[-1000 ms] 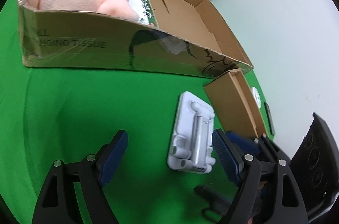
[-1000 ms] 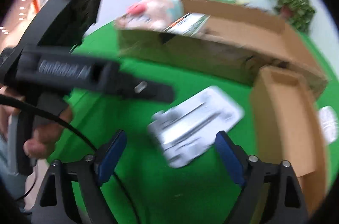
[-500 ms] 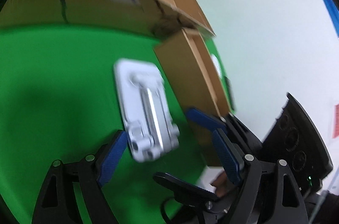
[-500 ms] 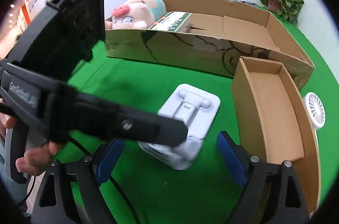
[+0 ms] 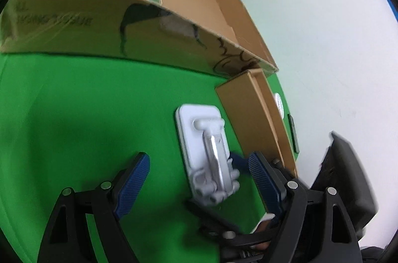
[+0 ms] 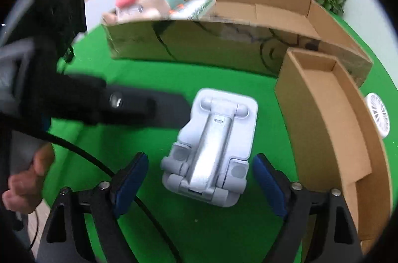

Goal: Organize objects
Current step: 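Lift the white phone stand with the left tool and carry it over the box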

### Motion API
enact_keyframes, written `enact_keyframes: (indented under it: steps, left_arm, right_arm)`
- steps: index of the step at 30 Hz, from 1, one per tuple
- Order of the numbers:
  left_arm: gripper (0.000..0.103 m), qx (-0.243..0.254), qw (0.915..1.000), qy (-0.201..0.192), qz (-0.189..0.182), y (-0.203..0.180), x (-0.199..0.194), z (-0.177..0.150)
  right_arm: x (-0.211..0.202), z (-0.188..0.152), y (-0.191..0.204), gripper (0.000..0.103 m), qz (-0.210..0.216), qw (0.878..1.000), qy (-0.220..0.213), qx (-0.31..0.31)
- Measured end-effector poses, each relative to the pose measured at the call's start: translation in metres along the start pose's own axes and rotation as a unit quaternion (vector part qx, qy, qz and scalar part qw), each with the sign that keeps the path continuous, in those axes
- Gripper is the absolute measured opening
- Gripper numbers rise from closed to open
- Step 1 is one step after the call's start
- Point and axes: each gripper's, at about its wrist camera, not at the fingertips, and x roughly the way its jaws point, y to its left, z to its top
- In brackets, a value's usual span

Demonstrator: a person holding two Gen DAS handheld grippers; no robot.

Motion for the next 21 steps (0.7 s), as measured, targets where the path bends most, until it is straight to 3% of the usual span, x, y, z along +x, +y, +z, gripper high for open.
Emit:
enact_keyframes:
  steps: [1,6,13,18,21]
  left_arm:
    - [0.08,0.001,1.0,-0.003,0.001,-0.001,0.0,0.0]
    - [0.08,0.003,0.9999,-0.008,-0.008,-0.007,-0.005,-0.017]
    - [0.075,-0.033,0.9979,-0.005,-0.055,-0.008,-0.019,-0.068]
    - [0.039,-0.05,0.9976,0.005,-0.048,-0.008,-0.016,-0.072]
    - [0.032,-0.046,0.9983,0.005,-0.036,-0.009,-0.018,-0.071]
  right_arm:
    - [0.001,-0.002,0.003,0.072,-0.015,1.0,-0.003,-0.006]
    - [-0.012,-0.025,0.004,0.07,-0.01,1.0,-0.019,-0.01]
    - [-0.04,-0.058,-0.003,0.07,0.072,0.996,-0.018,0.043]
    - [-0.043,-0.062,0.006,0.07,0.09,0.995,-0.025,0.042]
    - [-0.043,-0.062,0.01,0.07,0.084,0.995,-0.028,0.037]
